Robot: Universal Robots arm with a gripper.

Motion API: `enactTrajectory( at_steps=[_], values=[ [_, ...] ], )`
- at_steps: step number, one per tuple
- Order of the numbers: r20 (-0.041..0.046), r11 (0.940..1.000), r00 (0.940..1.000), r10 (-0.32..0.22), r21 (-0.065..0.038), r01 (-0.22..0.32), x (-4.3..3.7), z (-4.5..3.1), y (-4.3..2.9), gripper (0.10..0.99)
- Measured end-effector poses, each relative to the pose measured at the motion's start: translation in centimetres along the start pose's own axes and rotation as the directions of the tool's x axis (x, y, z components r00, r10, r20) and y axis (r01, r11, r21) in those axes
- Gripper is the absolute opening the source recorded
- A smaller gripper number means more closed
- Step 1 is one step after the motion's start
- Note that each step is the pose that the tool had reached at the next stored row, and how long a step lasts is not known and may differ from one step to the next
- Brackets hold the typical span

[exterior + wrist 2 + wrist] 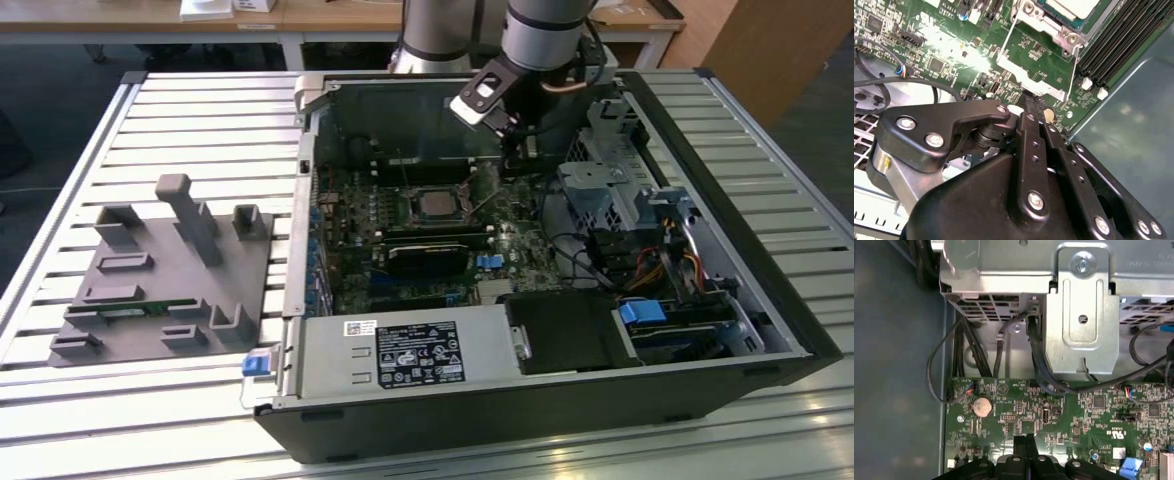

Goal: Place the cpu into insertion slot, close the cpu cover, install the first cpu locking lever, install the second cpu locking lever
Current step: 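Close the cpu cover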

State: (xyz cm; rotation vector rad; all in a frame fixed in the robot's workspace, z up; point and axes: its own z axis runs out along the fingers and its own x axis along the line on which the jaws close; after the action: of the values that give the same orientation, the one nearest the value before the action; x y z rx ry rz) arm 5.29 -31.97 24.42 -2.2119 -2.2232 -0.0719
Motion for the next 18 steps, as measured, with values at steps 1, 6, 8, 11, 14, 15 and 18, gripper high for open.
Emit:
enactTrajectory(
  at_steps=[1,6,8,11,14,15,18],
  values=[
    [0.0001,1.0,1.0,0.0,0.0,0.0,0.0,0.0,-0.14,0.106],
    [0.0,1.0,1.0,0.0,0.0,0.0,0.0,0.0,-0.75,0.106],
    [0.0,1.0,1.0,0.0,0.0,0.0,0.0,0.0,-0.8,0.106],
    [-0.0001,1.0,1.0,0.0,0.0,0.0,0.0,0.0,-0.88,0.106],
    [0.0,1.0,1.0,0.0,0.0,0.0,0.0,-0.01,-0.95,0.106],
    [-0.0001,1.0,1.0,0.0,0.0,0.0,0.0,0.0,-0.97,0.106],
    [0.0,1.0,1.0,0.0,0.0,0.0,0.0,-0.01,-1.05,0.106]
  ],
)
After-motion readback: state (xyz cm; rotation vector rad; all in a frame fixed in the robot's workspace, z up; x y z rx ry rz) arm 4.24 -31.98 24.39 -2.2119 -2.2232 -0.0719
